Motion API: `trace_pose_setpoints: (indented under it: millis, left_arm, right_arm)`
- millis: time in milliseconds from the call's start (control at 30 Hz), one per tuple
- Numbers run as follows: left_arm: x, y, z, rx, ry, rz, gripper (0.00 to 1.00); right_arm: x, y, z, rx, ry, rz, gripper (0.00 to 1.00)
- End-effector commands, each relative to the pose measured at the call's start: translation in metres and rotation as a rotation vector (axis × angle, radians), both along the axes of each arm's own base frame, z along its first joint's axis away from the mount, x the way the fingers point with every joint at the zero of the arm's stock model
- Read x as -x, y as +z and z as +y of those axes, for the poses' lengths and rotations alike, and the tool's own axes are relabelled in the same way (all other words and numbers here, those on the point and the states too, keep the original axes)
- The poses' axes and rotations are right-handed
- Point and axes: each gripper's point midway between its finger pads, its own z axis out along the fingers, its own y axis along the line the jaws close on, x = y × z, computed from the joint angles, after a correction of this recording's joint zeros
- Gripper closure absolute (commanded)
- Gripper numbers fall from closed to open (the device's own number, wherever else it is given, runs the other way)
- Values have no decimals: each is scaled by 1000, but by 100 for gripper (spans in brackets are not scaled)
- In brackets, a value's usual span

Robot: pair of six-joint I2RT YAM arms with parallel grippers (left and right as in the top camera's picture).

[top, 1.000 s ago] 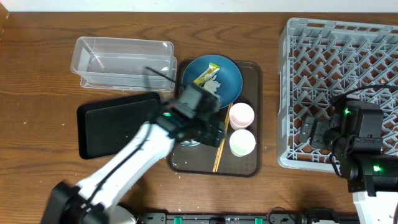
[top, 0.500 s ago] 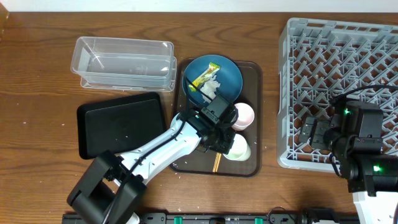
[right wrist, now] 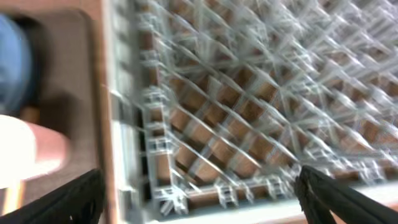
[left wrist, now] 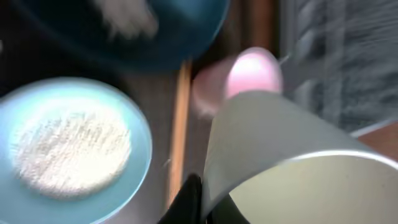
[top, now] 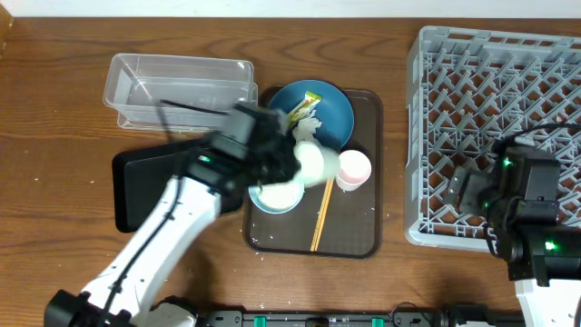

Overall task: Sort waste into correct bins and load items into the dishwasher rack
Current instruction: 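Lift the white cup and pass it to the right gripper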

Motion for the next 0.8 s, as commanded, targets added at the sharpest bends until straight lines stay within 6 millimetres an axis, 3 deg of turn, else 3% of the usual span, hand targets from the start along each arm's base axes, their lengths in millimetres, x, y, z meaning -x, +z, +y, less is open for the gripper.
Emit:
trace_pose_setpoints:
  millis: [0, 100, 167, 367, 567, 767]
  left_arm:
    - [3, 42, -20, 344, -112, 85, 94]
    - [7, 71, -32, 564, -282, 77, 94]
    - [13, 80, -39, 662, -384, 92, 94]
    - [26, 64, -61, 682, -443, 205, 94]
    - [40, 67, -81, 680, -519, 183, 94]
    - [41, 64, -85, 665, -513, 183, 94]
  right_arm:
    - [-11, 17, 71, -201, 397, -73, 4]
    - [8, 44, 144, -414, 901, -193, 1]
    - [20, 57, 165, -530, 1071, -250, 1]
    - [14, 48, 180, -628, 1158, -229, 1]
    - [5, 39, 190, -645, 1198, -216, 1]
    - [2, 42, 195, -645, 1214, -234, 16]
